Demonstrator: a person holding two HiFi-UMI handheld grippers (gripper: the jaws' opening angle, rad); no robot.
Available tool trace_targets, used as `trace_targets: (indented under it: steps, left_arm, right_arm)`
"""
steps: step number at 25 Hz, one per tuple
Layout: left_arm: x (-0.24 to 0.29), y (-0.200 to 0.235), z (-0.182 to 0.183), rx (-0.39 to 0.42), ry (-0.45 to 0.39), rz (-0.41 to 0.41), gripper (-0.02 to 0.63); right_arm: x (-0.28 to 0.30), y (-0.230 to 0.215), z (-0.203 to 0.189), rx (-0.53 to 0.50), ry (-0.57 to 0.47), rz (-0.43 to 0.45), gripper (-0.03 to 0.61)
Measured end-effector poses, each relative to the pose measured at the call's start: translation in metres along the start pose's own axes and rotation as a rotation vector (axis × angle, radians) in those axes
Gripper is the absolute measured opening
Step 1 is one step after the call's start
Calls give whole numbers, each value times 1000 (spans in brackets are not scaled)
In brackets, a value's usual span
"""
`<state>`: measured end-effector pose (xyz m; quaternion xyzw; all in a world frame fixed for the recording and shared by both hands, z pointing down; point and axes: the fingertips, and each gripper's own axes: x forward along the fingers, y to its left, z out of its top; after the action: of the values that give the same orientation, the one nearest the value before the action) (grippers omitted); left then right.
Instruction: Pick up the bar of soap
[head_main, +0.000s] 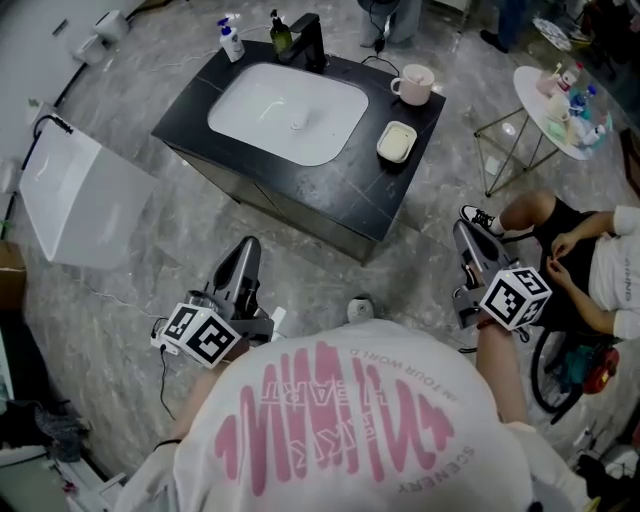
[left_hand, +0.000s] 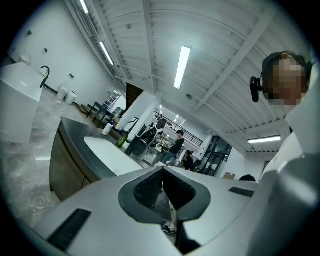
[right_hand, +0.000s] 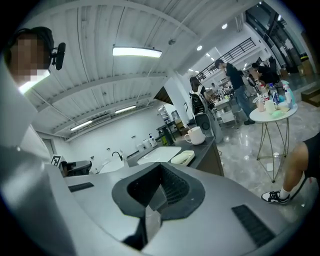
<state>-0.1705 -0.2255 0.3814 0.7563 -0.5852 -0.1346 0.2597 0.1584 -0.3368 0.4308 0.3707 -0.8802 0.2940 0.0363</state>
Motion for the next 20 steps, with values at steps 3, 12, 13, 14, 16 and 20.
trace_targets:
  steps: [3,12,13,14,16,20]
  left_arm:
    - [12,3,2,5,2,26,9]
    - [48,16,12,39,0,96,9]
    - [49,16,13,46,-3,103,10]
    - [49,18,15,51,-5,111,9]
    - [47,22,16,56,-8,133,9]
    - [43,32,18,60,-17,182,9]
  right_arm:
    - [20,-9,5,-23,11,89,11]
    - [78,-29,34,-310,156,156,14]
    - [84,-32,37,-343,169,155,14]
    - [90,-35,40,-375,181,153,17]
    - [102,-39,42,-433,206,155,28]
    - [128,-41,36,-541,311,225,167]
